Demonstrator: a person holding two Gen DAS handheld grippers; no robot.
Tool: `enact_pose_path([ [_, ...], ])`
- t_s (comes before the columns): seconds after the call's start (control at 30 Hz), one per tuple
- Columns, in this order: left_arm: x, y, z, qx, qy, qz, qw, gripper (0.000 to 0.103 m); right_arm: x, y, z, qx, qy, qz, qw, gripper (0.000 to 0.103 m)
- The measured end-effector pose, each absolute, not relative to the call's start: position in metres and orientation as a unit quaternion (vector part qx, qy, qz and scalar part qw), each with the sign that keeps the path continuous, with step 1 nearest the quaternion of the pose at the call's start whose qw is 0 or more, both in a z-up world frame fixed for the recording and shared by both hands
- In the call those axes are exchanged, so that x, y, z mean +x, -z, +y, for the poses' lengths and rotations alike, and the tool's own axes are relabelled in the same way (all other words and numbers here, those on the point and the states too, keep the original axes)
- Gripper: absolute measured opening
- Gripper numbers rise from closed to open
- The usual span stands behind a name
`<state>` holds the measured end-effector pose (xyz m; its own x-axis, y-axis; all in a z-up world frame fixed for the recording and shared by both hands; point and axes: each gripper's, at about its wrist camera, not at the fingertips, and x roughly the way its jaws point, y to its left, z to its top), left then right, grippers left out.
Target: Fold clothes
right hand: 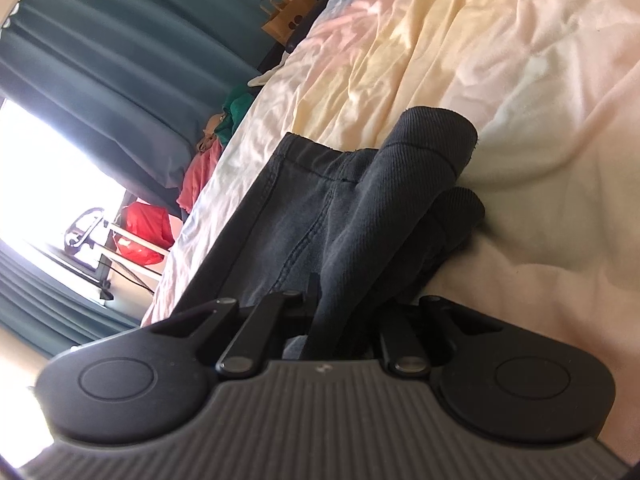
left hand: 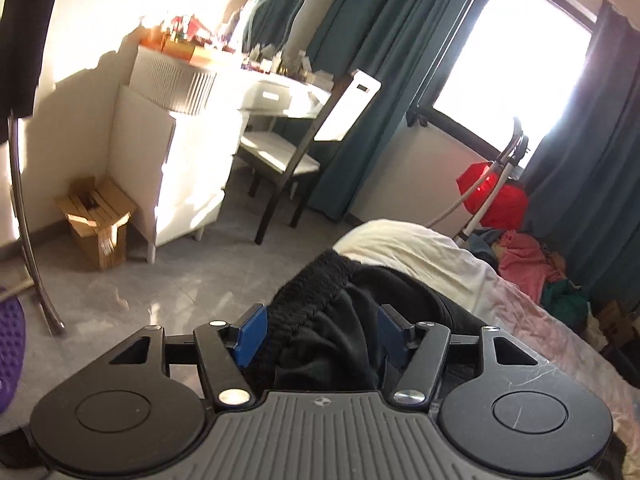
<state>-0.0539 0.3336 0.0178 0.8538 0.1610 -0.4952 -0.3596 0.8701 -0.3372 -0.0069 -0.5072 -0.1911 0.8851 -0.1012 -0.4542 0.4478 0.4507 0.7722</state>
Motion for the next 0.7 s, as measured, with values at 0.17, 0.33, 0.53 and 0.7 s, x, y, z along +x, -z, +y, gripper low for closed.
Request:
enact_pose_path([
  [0.17,-0.004,-0.030,0.259,-0.181,-0.108,0.223,0.952,0.068,-0.009,0.194,-0.506,0.491,0.160,0.168,0.840,0.009],
  [0.33,0.061,-0.006,0.158,-0.143,-0.053,0.242,0.958,0.072,-0.011,0.199,-0.509,0.500,0.152,0.158,0.838,0.010],
  [0.53,0.120,0.061,0.069,-0.078,-0.017,0.283,0.956,0.072,-0.012,0.204,-0.515,0.521,0.144,0.150,0.828,0.011],
  [0.7,0.148,0.117,0.040,-0.031,-0.022,0.321,0.946,0.078,-0.010,0.206,-0.529,0.567,0.131,0.143,0.801,0.017],
])
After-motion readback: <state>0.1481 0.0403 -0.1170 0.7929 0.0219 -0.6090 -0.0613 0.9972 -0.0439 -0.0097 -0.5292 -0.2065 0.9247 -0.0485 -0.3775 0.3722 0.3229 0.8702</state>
